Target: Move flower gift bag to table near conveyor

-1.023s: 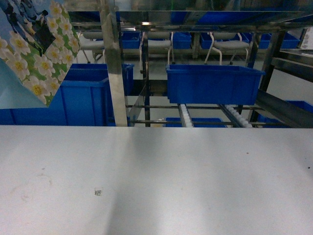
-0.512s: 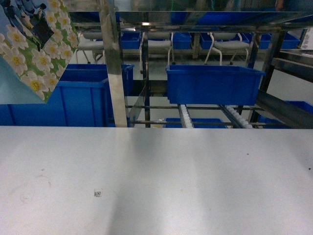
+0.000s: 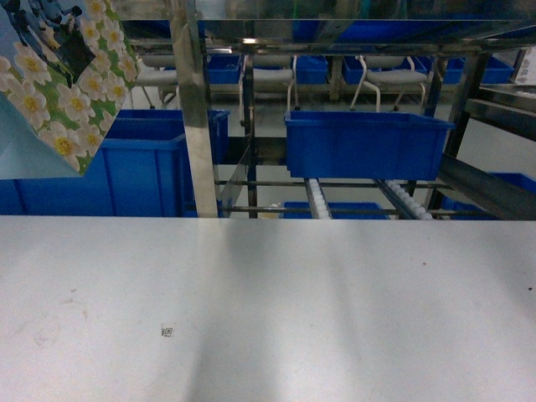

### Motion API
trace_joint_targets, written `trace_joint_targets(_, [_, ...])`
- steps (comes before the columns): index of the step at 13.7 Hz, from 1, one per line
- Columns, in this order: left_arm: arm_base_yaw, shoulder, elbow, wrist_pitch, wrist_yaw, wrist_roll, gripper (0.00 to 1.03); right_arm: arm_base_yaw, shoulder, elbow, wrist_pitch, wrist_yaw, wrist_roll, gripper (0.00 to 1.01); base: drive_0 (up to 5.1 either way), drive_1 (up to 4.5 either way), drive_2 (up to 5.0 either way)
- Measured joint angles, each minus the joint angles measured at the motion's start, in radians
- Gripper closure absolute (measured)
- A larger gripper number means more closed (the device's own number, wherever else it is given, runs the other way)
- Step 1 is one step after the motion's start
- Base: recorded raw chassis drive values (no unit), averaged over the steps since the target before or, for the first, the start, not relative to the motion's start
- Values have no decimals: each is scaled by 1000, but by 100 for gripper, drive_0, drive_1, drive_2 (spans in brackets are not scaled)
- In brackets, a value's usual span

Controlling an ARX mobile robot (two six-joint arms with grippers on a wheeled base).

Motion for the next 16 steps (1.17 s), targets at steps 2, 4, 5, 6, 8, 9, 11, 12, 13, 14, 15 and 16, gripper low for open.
trace_joint_targets(2, [0, 0, 0, 0, 0, 0, 100, -42, 280, -14, 301, -61, -8, 99, 0, 0, 0])
trace_joint_targets(4, [0, 0, 0, 0, 0, 0, 100, -113, 695, 3, 547, -117, -30, 99, 0, 0, 0])
trace_joint_targets(5, [0, 0, 0, 0, 0, 0, 100, -126, 763, 4, 546, -128, -33, 99, 0, 0, 0])
trace_joint_targets(6, [0, 0, 0, 0, 0, 0, 100, -142, 848, 3, 540, -140, -33, 99, 0, 0, 0])
trace_joint_targets(8, [0, 0, 0, 0, 0, 0, 100, -154, 959, -1, 543, -171, -37, 99, 0, 0, 0])
trace_joint_targets(9, [0, 0, 0, 0, 0, 0, 100, -154, 993, -4, 547, -181, -40, 99, 0, 0, 0])
trace_joint_targets(11, [0, 0, 0, 0, 0, 0, 100, -144, 1026, 10, 563, -192, -49, 99, 0, 0, 0])
trace_joint_targets(12, [0, 0, 0, 0, 0, 0, 100, -119, 999, -19, 559, -166, -51, 99, 0, 0, 0])
trace_joint_targets(13, [0, 0, 0, 0, 0, 0, 100, -113, 991, -42, 566, -152, -55, 99, 0, 0, 0])
trace_joint_targets(14, [0, 0, 0, 0, 0, 0, 100, -113, 982, -54, 562, -151, -55, 99, 0, 0, 0])
trace_joint_targets(15, [0, 0, 0, 1, 0, 0, 100, -112, 979, -63, 562, -146, -55, 97, 0, 0, 0])
trace_joint_targets(16, [0, 0, 0, 1, 0, 0, 100, -111, 973, -76, 561, -145, -55, 92, 0, 0, 0])
